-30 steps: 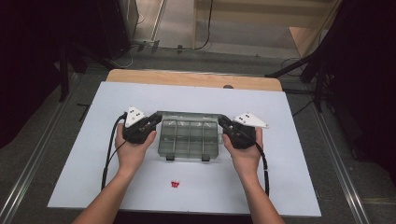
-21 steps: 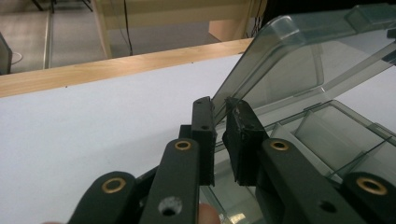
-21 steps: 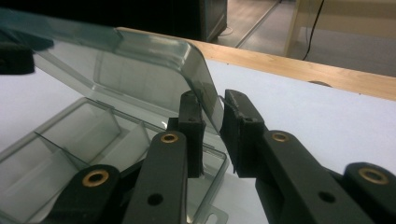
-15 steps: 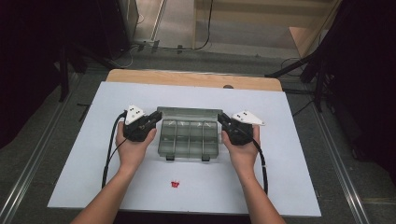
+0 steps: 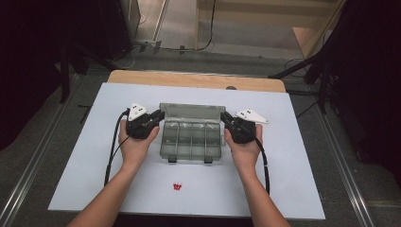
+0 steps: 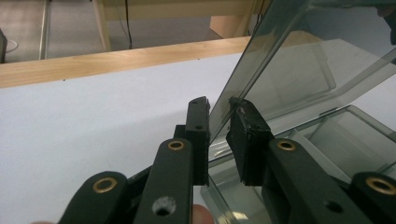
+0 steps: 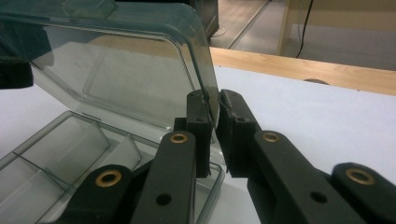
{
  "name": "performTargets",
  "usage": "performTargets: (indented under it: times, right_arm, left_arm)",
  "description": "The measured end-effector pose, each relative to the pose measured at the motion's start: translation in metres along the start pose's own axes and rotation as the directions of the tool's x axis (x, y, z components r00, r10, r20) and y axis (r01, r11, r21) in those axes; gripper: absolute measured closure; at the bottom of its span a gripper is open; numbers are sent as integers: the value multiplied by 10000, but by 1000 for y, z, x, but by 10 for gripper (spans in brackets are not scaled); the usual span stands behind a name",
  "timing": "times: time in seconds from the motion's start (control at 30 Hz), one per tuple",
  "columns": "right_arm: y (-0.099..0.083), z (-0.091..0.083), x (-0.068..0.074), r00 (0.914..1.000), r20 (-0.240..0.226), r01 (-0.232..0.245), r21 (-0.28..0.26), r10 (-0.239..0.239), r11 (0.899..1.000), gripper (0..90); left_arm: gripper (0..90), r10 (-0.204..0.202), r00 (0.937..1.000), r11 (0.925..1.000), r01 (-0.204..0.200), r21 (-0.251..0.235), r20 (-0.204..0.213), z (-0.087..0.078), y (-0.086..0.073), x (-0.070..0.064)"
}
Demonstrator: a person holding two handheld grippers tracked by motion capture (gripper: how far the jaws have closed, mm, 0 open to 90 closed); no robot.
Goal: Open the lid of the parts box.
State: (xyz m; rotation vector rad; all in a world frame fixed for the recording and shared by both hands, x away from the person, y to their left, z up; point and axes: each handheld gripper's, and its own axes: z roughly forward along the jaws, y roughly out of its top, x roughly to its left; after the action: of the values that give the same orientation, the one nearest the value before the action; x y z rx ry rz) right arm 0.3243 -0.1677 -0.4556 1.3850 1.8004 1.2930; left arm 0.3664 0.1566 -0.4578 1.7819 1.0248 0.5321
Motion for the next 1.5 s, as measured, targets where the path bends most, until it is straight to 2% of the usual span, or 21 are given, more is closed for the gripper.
performTargets:
  times: [0.1, 0.17, 0.47, 0.6, 0.67, 0.83, 0.93, 1.27, 1.4, 1.47, 1.5]
  right_arm:
    - [2, 3, -1, 10000, 25, -44, 38, 44, 10000, 842]
    - [3, 3, -1, 10000, 37, -40, 47, 40, 10000, 843]
    - [3, 13, -6, 9999, 48, -100, 163, 100, 9998, 836]
    - [1, 19, -9, 9989, -17, -475, 228, 476, 9986, 847]
    - [1, 20, -10, 9987, -13, -516, 210, 517, 9984, 850]
    - [2, 23, -11, 9988, 22, -493, 260, 492, 9984, 854]
    - [4, 26, -12, 9988, 41, -492, 338, 491, 9982, 855]
    - [5, 31, -14, 9983, 62, -582, 413, 580, 9974, 855]
    - [5, 33, -16, 9953, -31, -967, 460, 969, 9943, 853]
    - [3, 36, -15, 9973, 149, -727, 570, 720, 9957, 852]
    - [1, 38, -15, 9969, 175, -777, 702, 766, 9945, 852]
  left_arm:
    - [830, -33, 10000, 10000, 33, 30, 13, 2, 1, 0]
    - [831, -38, 9999, 10000, 39, 28, -108, 3, 1, -1]
    - [841, -62, 10000, 10000, 62, 19, -69, 7, 3, 2]
    - [842, -6, 9999, 9999, 7, 103, -115, 8, 5, 3]
    - [841, -83, 9999, 9999, 84, 108, -91, 10, 6, 4]
    - [824, -565, 9984, 9984, 565, -29, 5, 15, 5, 7]
    - [797, -691, 9976, 9975, 690, 181, 77, 20, 4, 10]
    - [842, -664, 9977, 9971, 659, 371, 115, 25, 4, 14]
    - [842, -698, 9975, 9969, 695, 362, 83, 27, 4, 15]
    - [843, -751, 9971, 9966, 746, 349, 131, 28, 4, 16]
    - [842, -737, 9972, 9967, 731, 352, 144, 28, 4, 16]
